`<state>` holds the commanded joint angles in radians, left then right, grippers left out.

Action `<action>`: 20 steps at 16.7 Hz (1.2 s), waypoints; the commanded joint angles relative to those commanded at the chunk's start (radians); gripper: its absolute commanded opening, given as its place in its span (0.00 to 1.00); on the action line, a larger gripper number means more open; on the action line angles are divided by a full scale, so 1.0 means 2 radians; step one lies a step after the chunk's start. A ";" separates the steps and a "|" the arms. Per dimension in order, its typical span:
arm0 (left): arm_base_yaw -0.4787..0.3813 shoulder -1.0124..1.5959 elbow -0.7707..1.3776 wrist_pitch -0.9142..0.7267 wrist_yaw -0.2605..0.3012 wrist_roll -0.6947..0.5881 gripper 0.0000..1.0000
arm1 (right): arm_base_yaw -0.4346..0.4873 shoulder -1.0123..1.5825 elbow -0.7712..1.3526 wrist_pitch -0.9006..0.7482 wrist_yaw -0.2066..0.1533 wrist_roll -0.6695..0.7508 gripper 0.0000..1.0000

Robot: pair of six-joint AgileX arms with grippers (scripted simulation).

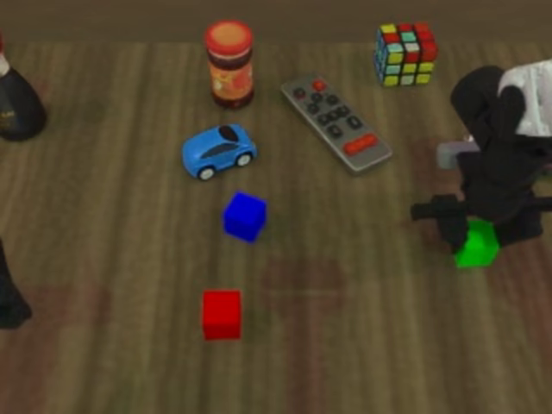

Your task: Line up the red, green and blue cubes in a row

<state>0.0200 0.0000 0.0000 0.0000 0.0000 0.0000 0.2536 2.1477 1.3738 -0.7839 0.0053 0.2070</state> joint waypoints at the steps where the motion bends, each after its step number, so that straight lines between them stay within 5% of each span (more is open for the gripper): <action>1: 0.000 0.000 0.000 0.000 0.000 0.000 1.00 | 0.000 0.000 0.001 -0.002 0.000 0.000 0.00; 8: 0.000 0.000 0.000 0.000 0.000 0.000 1.00 | 0.004 -0.046 0.060 -0.110 0.000 -0.001 0.00; 14: 0.000 0.000 0.000 0.000 0.000 0.000 1.00 | 0.003 -0.051 0.067 -0.120 -0.001 0.001 0.00; 20: 0.000 0.000 0.000 0.000 0.000 0.000 1.00 | 0.106 -0.035 0.101 -0.144 0.000 0.112 0.00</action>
<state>0.0200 0.0000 0.0000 0.0000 0.0000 0.0000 0.4650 2.0774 1.5759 -1.0715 0.0061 0.4310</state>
